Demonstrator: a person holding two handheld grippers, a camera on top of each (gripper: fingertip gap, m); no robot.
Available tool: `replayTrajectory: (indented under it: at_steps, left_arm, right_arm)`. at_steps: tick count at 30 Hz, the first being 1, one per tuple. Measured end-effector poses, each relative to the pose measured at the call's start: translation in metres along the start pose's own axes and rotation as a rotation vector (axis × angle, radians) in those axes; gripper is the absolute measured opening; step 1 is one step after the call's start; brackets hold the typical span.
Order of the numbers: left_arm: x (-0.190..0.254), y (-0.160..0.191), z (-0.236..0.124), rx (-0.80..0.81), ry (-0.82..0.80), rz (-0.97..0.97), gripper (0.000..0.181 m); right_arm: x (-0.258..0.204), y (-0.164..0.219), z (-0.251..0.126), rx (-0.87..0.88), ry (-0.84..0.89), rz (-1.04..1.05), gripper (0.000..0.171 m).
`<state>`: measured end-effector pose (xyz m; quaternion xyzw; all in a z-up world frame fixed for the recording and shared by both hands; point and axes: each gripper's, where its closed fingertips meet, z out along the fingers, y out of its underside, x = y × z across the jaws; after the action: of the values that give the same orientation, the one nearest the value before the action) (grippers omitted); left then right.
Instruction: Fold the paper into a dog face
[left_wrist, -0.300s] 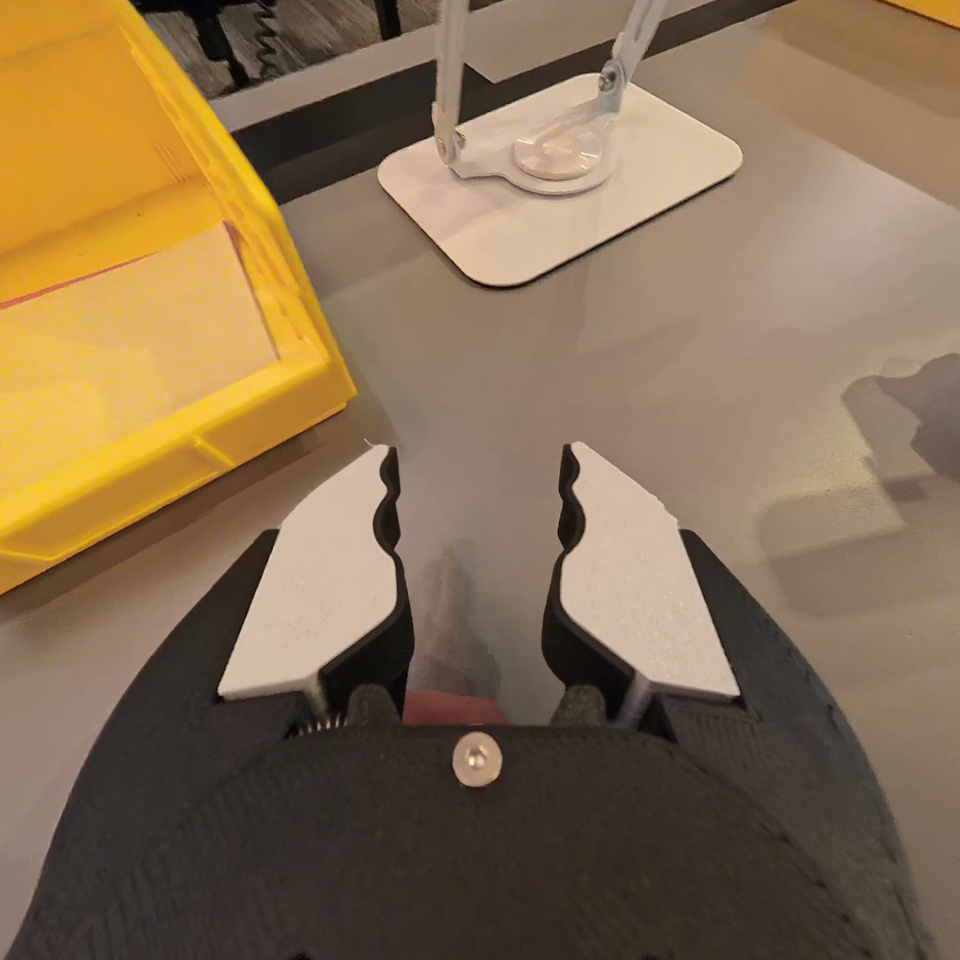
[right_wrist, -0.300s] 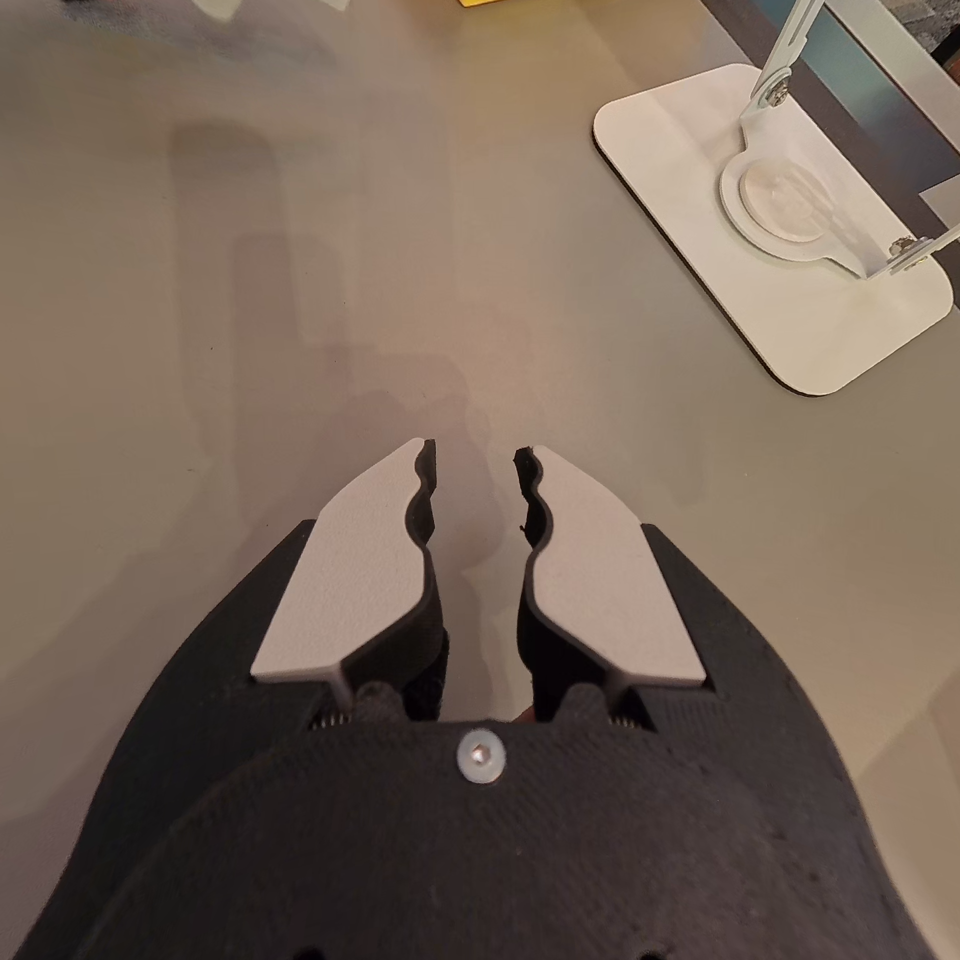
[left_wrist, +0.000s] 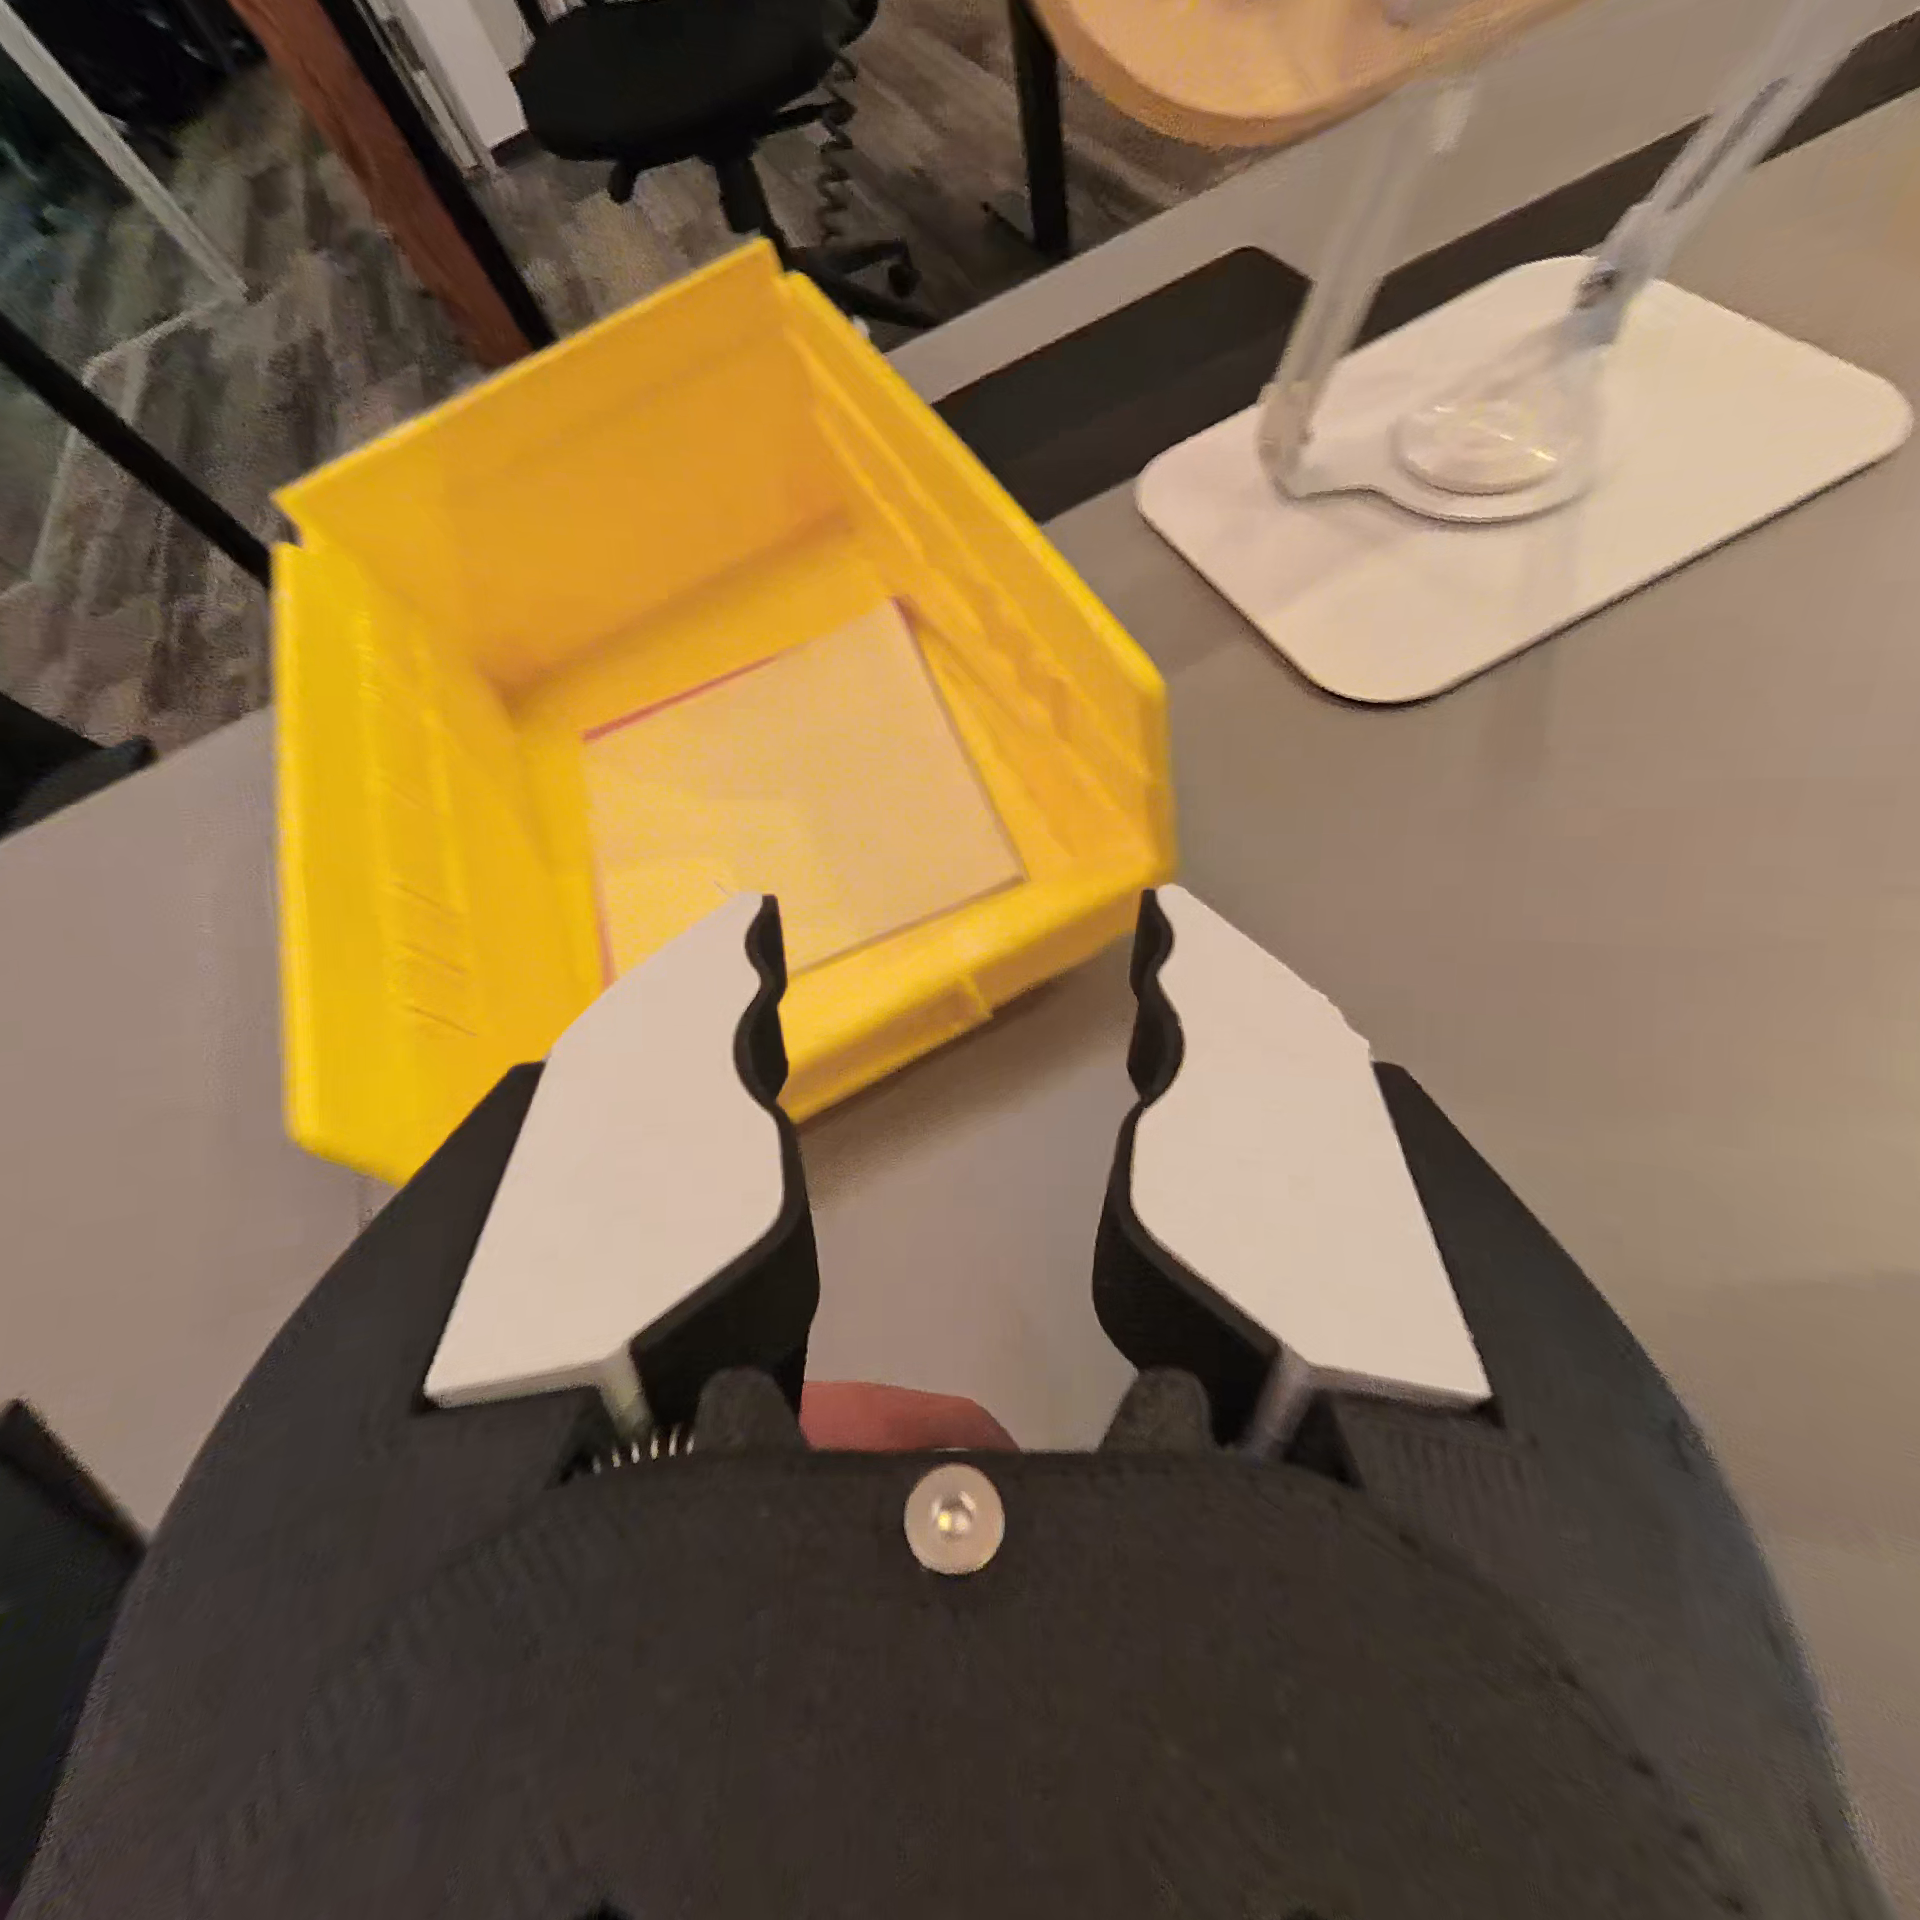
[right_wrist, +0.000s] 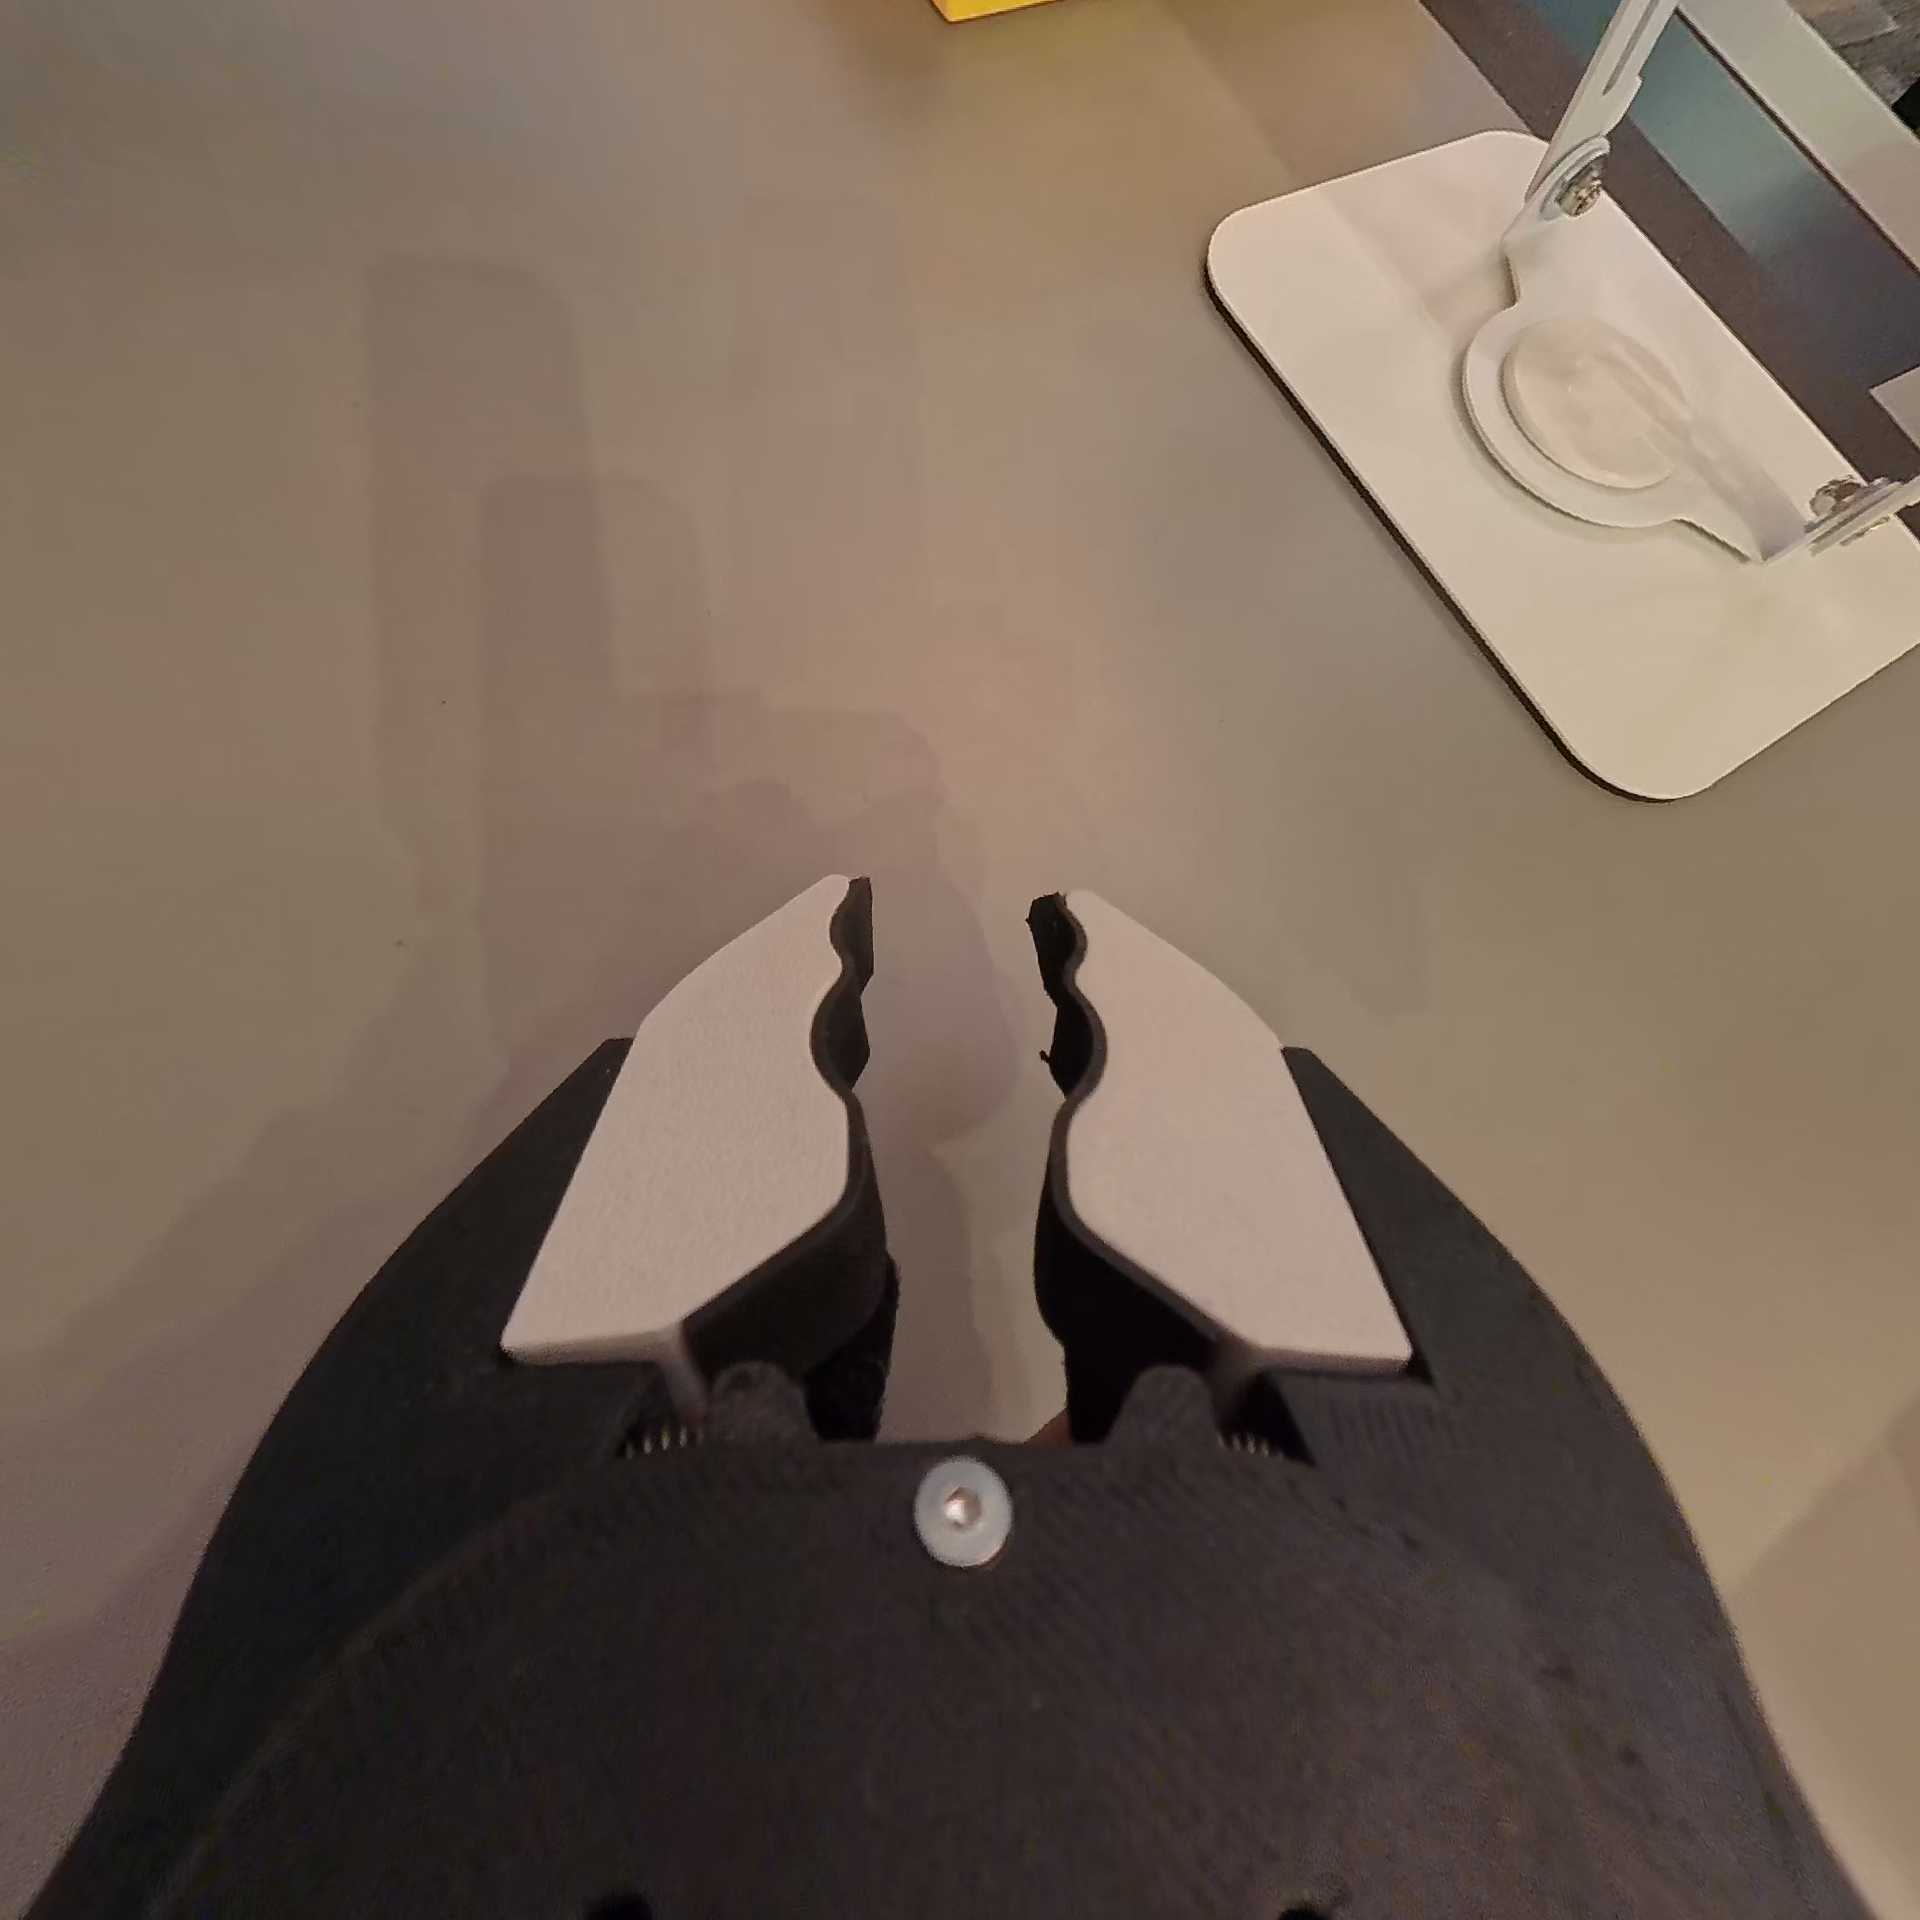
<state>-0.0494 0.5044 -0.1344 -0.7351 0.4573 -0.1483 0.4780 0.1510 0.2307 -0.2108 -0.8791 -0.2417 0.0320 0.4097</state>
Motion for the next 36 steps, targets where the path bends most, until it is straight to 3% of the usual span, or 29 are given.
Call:
replayTrajectory:
  at_steps: [1,5,10,18,24,32,36]
  left_arm:
    - [-0.013,-0.006,0.004,-0.005,-0.015,0.015,0.063]
    - [-0.053,-0.016,0.044,-0.095,-0.01,0.082,0.062]
    - [-0.086,-0.005,0.107,-0.317,0.038,0.215,0.06]
    - [-0.096,0.026,0.177,-0.565,0.195,0.189,0.062]
    - [-0.094,0.043,0.199,-0.627,0.242,0.089,0.06]
    - [-0.088,0.047,0.199,-0.631,0.288,-0.01,0.049]
    - [-0.085,0.045,0.199,-0.62,0.282,-0.02,0.035]
  right_arm:
    - [0.0,0.0,0.0,0.001,-0.001,0.001,0.031]
    - [0.001,0.001,0.001,-0.002,-0.002,0.006,0.031]
    - [0.002,0.003,0.003,-0.012,-0.001,0.014,0.031]
    - [0.004,0.006,0.006,-0.019,-0.008,0.024,0.031]
    - [0.005,0.007,0.005,-0.015,-0.013,0.036,0.031]
    - [0.002,0.006,0.006,-0.016,-0.027,0.04,0.031]
    - [0.002,0.006,0.004,-0.014,-0.021,0.038,0.031]
